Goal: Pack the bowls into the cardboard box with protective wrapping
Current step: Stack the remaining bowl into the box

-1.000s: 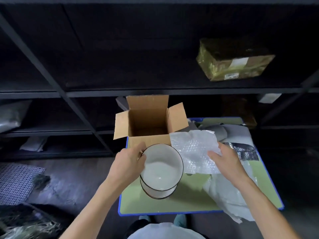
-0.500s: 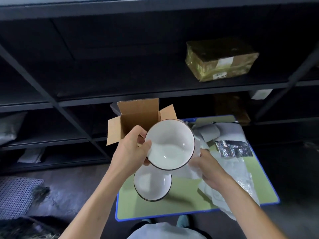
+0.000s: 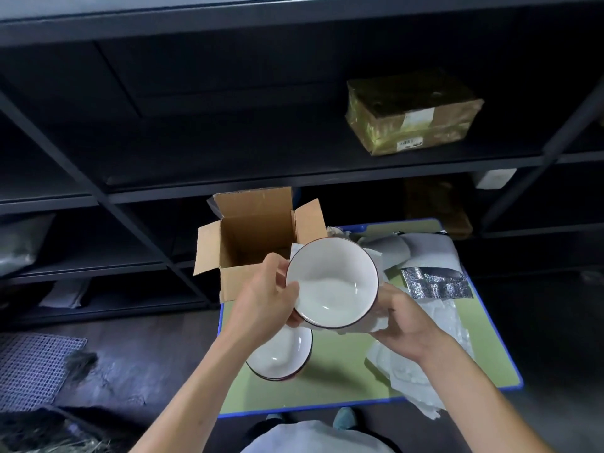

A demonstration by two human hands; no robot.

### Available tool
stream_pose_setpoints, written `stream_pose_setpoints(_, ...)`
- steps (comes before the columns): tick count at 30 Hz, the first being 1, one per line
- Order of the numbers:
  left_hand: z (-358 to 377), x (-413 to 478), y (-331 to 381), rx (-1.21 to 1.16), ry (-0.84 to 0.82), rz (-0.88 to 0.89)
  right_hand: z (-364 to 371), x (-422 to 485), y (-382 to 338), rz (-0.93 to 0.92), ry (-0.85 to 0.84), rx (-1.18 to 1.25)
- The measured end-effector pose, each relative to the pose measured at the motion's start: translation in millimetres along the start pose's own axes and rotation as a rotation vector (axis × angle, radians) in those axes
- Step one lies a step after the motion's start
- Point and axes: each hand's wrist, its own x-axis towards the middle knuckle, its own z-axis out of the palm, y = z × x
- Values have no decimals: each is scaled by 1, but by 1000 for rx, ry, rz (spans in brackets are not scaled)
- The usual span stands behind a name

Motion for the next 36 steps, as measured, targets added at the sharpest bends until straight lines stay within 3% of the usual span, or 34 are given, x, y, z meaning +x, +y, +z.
stream_pose_setpoints(5,8,0,2,-45,-26,-2,-15,-5,4,21,-99,244)
stream_pose_setpoints(9,9,4,1,161,53,30,-20,-8,4,26,-162,369)
stream_pose_setpoints(12,11,6,7,-80,-93,-52,-21,-11,2,46,-145,351)
stream_pose_setpoints(14,18,2,6,-354,-247,-81,-22,-13,-1,57,-124,289)
stream_pose_setpoints(16,29,-1,3,-445,-252,-95,-23,-11,-4,90,-64,196)
stream_pose_setpoints(19,41,-2,0,-414,-148,-130,-26,-10,-8,130,20,63)
stream_pose_setpoints(26,40,4,-4,-199,36,-174,-21,-15,-24,47,-90,-158)
stream_pose_setpoints(30,45,4,-5,2,71,-100,-9,-12,-22,-24,44,-462)
stream_pose_setpoints(36,32,-2,-19,-113,93,-64,1,-5,-23,-122,95,-720)
